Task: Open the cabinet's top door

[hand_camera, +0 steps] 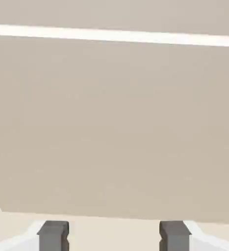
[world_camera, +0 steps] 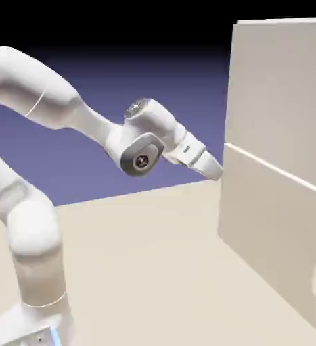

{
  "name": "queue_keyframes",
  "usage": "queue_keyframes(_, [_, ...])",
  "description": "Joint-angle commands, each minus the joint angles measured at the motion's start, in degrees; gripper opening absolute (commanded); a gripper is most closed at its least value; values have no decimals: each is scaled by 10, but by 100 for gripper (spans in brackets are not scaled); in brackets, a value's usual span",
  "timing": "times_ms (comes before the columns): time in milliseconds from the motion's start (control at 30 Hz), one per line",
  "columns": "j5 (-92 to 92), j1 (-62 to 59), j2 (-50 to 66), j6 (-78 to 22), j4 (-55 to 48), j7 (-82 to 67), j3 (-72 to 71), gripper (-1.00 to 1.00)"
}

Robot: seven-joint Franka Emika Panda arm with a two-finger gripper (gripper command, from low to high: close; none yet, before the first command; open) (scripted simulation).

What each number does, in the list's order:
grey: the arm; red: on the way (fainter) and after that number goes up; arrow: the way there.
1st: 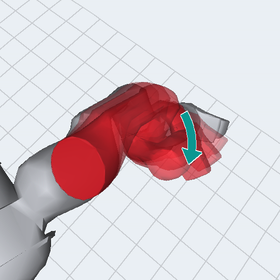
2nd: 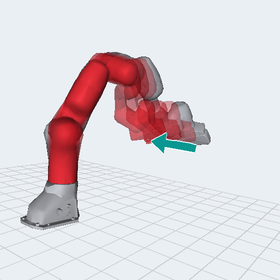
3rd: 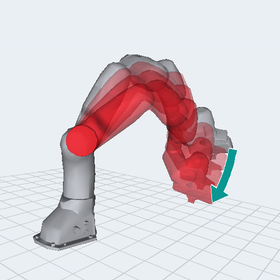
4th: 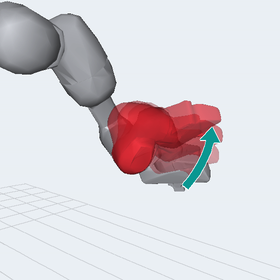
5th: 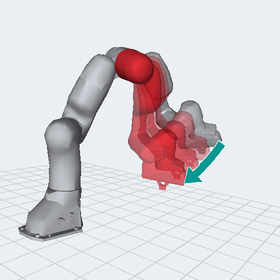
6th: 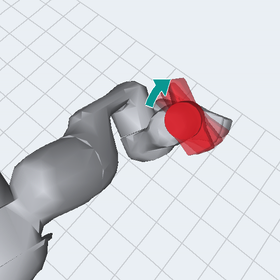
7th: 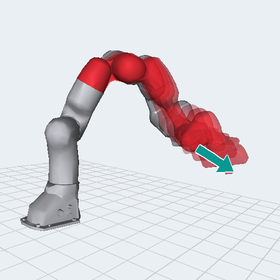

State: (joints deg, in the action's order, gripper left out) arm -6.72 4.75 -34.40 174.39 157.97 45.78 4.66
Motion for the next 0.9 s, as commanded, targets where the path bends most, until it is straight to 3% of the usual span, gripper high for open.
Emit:
queue_keyframes(0, [-25,15,-6,1,-11,12,17,0])
queue_keyframes(867, [-673,406,-174,38,-303,333,466,0])
